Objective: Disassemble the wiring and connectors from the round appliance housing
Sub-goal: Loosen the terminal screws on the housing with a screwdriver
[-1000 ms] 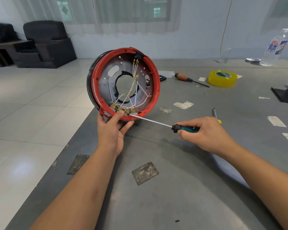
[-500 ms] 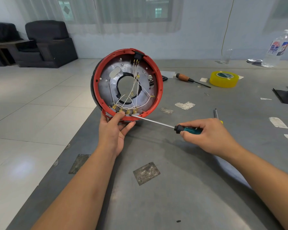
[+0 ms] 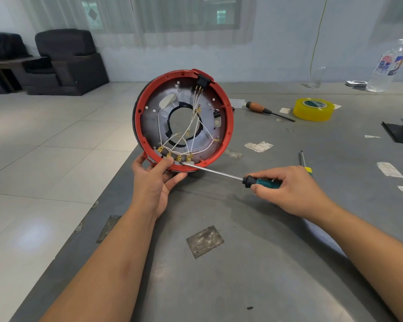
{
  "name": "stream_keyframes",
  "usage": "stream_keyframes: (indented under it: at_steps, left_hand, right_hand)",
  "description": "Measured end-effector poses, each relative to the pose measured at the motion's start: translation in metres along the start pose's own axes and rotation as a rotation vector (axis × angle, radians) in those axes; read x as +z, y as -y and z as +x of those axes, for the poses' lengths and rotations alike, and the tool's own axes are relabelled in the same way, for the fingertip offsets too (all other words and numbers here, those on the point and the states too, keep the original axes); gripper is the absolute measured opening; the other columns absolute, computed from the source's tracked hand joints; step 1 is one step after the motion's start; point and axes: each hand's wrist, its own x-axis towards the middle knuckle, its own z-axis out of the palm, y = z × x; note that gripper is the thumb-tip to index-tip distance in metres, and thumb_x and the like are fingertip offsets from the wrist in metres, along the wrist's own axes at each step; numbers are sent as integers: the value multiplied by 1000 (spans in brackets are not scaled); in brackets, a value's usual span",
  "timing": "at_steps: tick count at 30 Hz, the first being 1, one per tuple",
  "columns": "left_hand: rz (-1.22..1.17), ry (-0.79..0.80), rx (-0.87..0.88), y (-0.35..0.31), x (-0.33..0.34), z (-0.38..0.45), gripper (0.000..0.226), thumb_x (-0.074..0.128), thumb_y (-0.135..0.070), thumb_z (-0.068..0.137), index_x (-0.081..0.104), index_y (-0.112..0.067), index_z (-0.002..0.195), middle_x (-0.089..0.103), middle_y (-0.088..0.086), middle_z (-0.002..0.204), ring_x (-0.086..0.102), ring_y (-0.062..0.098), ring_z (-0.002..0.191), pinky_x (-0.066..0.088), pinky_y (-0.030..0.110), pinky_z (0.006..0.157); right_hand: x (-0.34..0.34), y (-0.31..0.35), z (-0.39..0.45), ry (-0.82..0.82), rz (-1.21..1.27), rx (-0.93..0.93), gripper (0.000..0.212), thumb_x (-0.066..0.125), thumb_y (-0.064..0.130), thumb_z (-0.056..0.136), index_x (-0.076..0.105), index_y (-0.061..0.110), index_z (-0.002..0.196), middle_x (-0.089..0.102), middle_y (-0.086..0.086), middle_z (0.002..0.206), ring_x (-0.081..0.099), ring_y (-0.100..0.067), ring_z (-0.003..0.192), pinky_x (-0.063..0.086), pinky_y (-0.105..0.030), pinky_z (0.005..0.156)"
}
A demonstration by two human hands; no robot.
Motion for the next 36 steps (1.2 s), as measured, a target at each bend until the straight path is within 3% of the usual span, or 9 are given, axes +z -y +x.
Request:
stream_keyframes:
  at_steps: [7,11,18,23,28,36]
  left_hand:
    - [-9,-2,-6,-1,0,-1,65,71,2,96,40,-26,146,73,18,126,79,36,99,66,42,70]
    - [2,-1,-10,-1,1,-1,66,71,2,96,39,-26,147,72,19,127,79,35,99,66,43,71]
    - [-15,-2,-14,-2,0,-1,65,71,2,96,40,-25,147,73,16,120,80,32,94,66,40,67]
    - [-33,-11,-16,-1,1,-2,63,71,2,95,41,-20,146,72,16,117,79,34,94,66,40,68]
    - [-64,-34,1,0,0,-2,62,72,1,95,42,-18,146,71,20,124,79,35,91,66,41,70]
    - [-108,-66,4,2,2,-2,61,73,0,95,42,-17,144,77,17,109,79,38,95,67,48,78]
  right_hand:
    - [0,-2,1,-3,0,-20,29,71,38,82,65,66,85,69,37,84,64,4,84,50,-9,59]
    - [0,-6,2,12,1,-11,25,72,38,82,70,61,90,68,39,86,63,8,90,48,-6,65]
    - [2,-8,1,37,12,-1,22,72,39,85,70,59,94,67,39,87,62,8,89,49,-7,61]
    - [5,-7,-2,40,2,-44,29,72,40,88,63,67,85,66,39,86,63,5,87,51,-11,64]
    - [15,-8,-7,34,-80,-120,22,69,37,93,74,39,115,60,49,87,60,14,86,41,-2,67]
    - [20,-8,-9,34,-77,-157,25,68,36,95,74,34,119,54,58,90,59,18,98,40,1,78]
